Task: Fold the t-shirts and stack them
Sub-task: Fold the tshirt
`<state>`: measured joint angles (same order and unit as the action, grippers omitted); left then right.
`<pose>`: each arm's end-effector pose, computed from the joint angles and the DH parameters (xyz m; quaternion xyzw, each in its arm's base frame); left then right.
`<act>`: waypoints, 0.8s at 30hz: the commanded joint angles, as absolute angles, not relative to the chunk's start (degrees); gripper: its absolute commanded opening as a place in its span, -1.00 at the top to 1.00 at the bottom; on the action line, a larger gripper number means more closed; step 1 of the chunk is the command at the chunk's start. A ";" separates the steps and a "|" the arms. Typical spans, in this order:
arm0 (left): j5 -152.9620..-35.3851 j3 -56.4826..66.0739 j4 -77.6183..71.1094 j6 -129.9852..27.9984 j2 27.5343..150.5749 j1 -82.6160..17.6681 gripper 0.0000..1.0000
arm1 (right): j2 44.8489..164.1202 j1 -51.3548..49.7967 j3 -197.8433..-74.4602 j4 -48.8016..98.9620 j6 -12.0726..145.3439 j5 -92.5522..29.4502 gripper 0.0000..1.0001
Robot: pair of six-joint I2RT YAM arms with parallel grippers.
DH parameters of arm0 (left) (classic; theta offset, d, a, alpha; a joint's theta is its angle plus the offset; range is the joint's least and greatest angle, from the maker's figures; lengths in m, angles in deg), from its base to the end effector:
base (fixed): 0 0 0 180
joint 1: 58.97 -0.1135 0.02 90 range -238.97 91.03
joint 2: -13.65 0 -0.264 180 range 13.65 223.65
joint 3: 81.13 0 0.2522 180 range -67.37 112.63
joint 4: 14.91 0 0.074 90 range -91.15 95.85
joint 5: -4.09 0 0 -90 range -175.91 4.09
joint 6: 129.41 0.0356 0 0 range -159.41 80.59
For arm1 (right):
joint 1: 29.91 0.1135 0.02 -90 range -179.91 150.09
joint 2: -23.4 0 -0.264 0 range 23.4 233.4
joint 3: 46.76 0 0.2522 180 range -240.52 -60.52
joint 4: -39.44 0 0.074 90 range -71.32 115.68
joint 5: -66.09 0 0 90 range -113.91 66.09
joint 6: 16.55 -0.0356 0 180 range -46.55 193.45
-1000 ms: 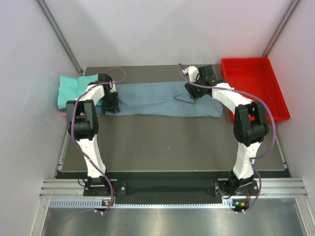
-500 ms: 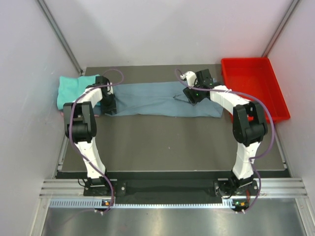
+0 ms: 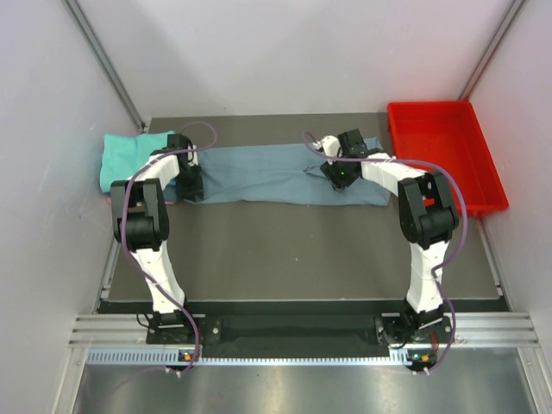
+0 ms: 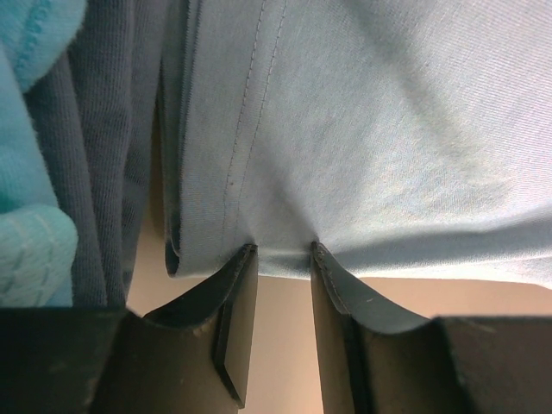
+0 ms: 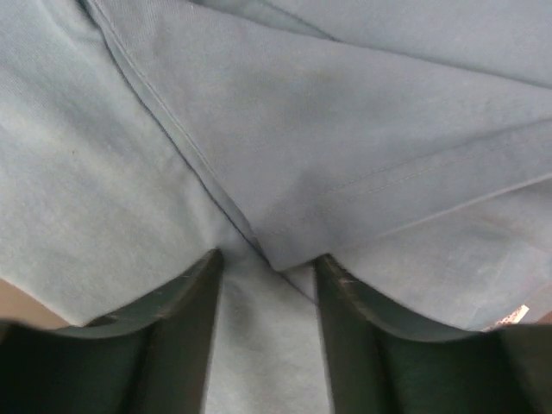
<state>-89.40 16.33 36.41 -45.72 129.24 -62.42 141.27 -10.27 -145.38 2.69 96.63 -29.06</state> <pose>0.4115 0.0226 0.1706 -0.0783 0.9804 -0.0344 0.1775 0.4159 0.1518 0.1730 -0.3610 0.8846 0.0339 0.2933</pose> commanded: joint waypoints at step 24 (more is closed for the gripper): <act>-86.97 12.52 36.64 -45.92 126.24 -63.37 0.28 | 143.37 -9.16 -157.37 8.89 96.74 -26.37 1.00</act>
